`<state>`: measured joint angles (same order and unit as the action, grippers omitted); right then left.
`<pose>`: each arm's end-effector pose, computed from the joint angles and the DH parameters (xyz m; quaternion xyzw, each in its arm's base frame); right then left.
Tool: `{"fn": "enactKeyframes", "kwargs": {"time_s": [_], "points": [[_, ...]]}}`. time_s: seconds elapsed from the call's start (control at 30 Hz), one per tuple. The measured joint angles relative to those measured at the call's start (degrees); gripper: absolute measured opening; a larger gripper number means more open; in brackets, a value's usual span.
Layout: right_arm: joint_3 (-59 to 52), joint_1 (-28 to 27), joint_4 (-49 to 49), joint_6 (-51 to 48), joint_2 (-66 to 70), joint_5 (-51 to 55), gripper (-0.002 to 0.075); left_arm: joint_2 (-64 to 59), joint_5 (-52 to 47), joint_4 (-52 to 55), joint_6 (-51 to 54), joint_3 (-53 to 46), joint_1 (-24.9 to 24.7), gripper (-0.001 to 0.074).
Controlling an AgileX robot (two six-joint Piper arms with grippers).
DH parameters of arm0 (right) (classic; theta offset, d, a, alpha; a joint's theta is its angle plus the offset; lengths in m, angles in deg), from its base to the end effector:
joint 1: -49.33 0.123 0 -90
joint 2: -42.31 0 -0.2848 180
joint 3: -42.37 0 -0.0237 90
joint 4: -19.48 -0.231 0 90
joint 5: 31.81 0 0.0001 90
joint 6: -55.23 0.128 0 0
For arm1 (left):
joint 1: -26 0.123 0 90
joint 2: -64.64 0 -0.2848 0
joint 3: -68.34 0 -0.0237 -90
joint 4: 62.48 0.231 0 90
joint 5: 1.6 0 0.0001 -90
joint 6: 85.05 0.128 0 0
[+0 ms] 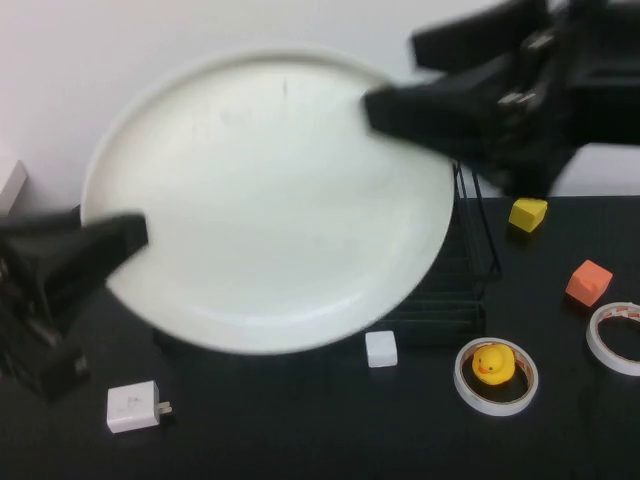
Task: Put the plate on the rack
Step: Hand over the plate, then place the plate on the rack
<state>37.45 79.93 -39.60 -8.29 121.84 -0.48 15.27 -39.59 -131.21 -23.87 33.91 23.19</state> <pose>0.2188 0.1958 0.4255 -0.3893 0.6634 0.2919 0.5685 0.1412 -0.0805 0.3701 0.1958 0.7281 -0.2582 0.6041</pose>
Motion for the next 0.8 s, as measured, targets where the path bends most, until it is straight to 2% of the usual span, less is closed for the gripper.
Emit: {"fn": "enactKeyframes", "kwargs": {"time_s": [0.2,0.4,0.5,0.63,0.8], "points": [[0.0,-1.0,1.9,-2.2,-9.1,-3.4,0.0468,-6.4,0.6,6.6,0.5,5.8,-0.2,0.004],[0.0,-1.0,8.3,-2.2,-16.7,0.4,0.0321,-14.8,3.0,9.1,5.2,11.2,-0.2,0.0039],[0.0,-1.0,13.1,-0.9,-19.5,5.1,0.0209,-19.1,8.2,7.6,16.1,13.4,-0.4,0.0039],[0.0,-1.0,25.7,6.7,-23.0,13.8,0.0047,-25.2,15.2,4.6,35.3,14.4,-2.4,0.0039],[-0.2,-1.0,45.1,22.8,-25.1,28.2,0.0005,-32.8,22.8,3.2,45.7,14.4,-7.7,0.0039]]}}
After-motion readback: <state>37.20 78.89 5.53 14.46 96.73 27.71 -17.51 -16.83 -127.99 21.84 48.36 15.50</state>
